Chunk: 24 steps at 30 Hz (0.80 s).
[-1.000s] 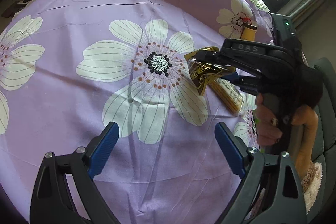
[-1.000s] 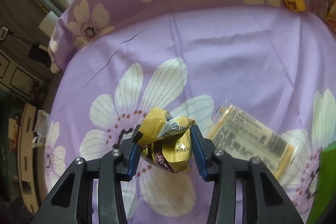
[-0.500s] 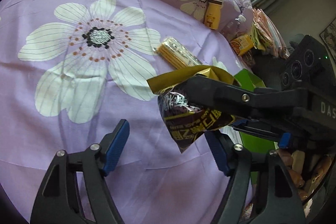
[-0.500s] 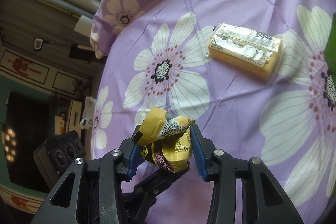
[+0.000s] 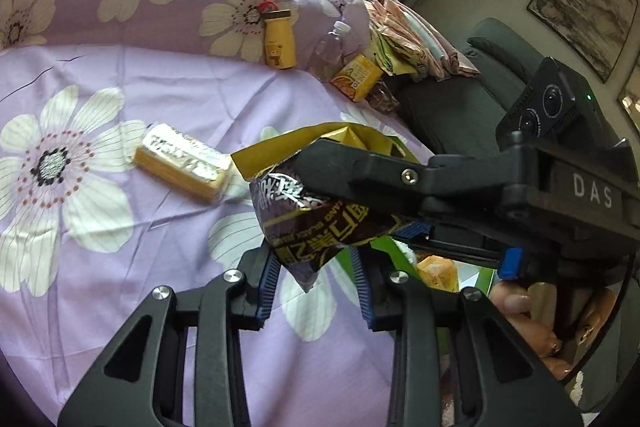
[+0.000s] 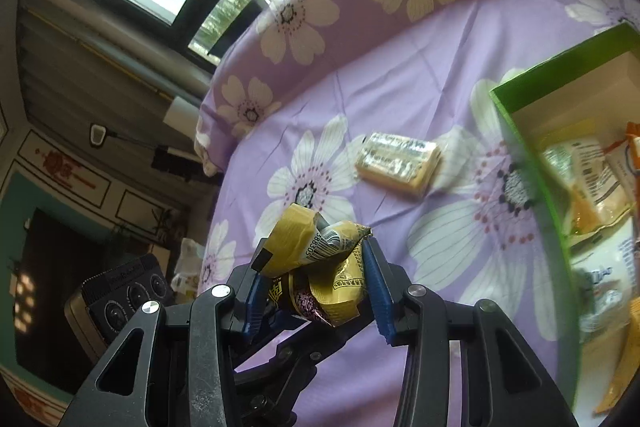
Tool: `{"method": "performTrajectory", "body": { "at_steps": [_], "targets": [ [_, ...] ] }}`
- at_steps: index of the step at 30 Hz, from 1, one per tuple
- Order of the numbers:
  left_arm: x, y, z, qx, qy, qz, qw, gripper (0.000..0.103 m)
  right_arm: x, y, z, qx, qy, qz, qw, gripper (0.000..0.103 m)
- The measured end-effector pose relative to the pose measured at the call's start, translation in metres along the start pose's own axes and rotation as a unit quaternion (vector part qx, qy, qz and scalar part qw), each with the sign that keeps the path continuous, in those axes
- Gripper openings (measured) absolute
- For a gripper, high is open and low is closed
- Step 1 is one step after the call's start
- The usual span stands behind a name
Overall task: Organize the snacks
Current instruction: 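Lift and carry the gold-wrapped packet over the green box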
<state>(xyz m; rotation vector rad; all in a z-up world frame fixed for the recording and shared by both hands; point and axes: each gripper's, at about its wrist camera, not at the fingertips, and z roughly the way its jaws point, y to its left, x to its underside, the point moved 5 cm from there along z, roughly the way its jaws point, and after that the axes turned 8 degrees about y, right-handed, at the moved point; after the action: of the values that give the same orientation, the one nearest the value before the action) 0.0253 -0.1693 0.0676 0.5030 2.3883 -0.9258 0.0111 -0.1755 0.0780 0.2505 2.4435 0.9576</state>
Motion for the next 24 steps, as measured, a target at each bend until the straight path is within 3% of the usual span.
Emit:
{"method": "performTrajectory", "body": {
  "at_steps": [4,8,14,19,24],
  "targets": [
    [-0.016,-0.029,0.032,0.031,0.024,0.006,0.9992,0.031,-0.011,-0.030,-0.036,0.012,-0.047,0.032,0.998,0.046],
    [-0.025,-0.062,0.061,0.028,0.038,0.044,0.9979,0.031,-0.021,-0.064,-0.064,0.024,-0.088,0.078,0.993,0.046],
    [-0.035,-0.087,0.100,0.058,0.076,0.046,0.9943,0.031,-0.028,-0.104,-0.098,0.054,-0.130,0.121,0.983,0.047],
    [-0.037,-0.088,0.127,0.071,0.101,0.022,0.9921,0.030,-0.035,-0.135,-0.104,0.052,-0.142,0.163,0.975,0.047],
    [-0.038,-0.080,0.129,0.075,0.097,0.005,0.9924,0.035,-0.038,-0.159,-0.109,0.098,-0.157,0.200,0.962,0.047]
  ]
}}
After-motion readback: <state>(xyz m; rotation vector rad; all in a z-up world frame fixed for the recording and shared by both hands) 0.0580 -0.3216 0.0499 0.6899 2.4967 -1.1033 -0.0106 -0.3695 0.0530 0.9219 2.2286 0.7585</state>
